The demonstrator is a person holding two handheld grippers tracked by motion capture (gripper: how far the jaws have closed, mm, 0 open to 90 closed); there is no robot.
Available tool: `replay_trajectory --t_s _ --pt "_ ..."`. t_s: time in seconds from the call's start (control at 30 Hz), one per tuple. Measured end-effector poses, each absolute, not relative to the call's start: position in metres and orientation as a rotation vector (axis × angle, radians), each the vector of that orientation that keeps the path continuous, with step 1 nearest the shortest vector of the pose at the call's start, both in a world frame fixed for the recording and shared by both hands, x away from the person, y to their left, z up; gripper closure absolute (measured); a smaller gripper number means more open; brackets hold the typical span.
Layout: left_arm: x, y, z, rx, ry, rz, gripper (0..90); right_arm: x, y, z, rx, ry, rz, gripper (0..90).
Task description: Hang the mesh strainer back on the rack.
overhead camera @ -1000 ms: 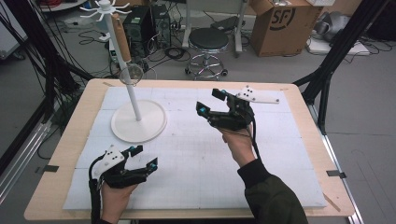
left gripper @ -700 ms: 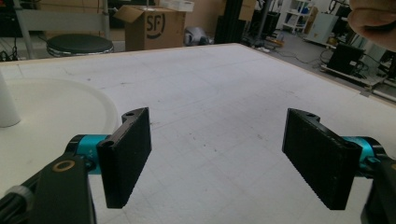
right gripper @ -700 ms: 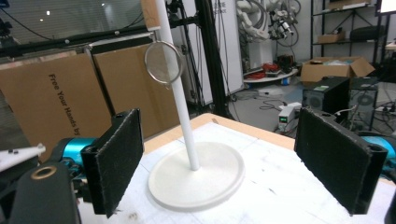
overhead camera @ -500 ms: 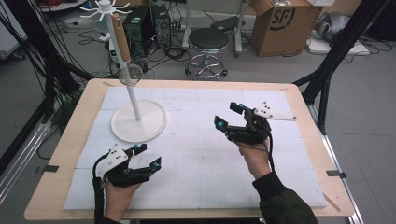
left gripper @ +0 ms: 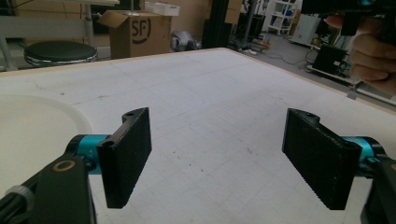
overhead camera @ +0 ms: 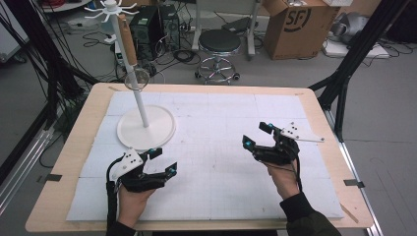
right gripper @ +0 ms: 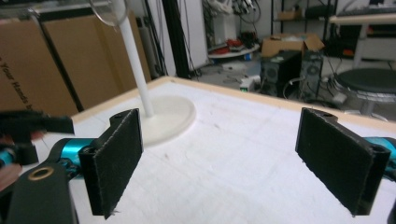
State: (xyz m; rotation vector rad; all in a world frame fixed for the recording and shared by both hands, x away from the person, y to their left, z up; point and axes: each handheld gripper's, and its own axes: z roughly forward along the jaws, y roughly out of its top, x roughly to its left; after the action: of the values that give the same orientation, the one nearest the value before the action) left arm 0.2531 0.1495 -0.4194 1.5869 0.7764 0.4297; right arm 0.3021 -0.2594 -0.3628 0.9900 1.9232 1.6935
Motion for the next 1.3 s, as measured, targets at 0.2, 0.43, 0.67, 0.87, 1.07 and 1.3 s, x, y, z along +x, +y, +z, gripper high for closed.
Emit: replay_trajectory --t_s 0.2,0.43,0.67,0.87,1.07,1.3 --pt "0.259 0.144 -0.420 1.587 0.766 0.410 24.5 0.294 -0.272 -0.375 0.999 1.933 1.623 13.1" --pt "0.264 0.136 -0.421 1.604 0.744 0.393 24.5 0.285 -0.289 -0.389 1.014 1.958 1.518 13.0" --pt "0.265 0.133 -0.422 1.605 0.737 0.376 24.4 0.278 -0.305 -0.407 1.045 1.976 1.472 12.8" --pt "0.268 0.133 -0.428 1.619 0.750 0.368 24.2 0.271 -0.311 -0.411 1.060 1.955 1.491 11.7" --pt "0.271 0.133 -0.431 1.622 0.756 0.378 23.3 0.269 -0.315 -0.421 1.089 1.955 1.481 11.6" --pt "0.273 0.133 -0.434 1.626 0.775 0.392 20.5 0.267 -0.313 -0.423 1.089 1.948 1.484 11.6"
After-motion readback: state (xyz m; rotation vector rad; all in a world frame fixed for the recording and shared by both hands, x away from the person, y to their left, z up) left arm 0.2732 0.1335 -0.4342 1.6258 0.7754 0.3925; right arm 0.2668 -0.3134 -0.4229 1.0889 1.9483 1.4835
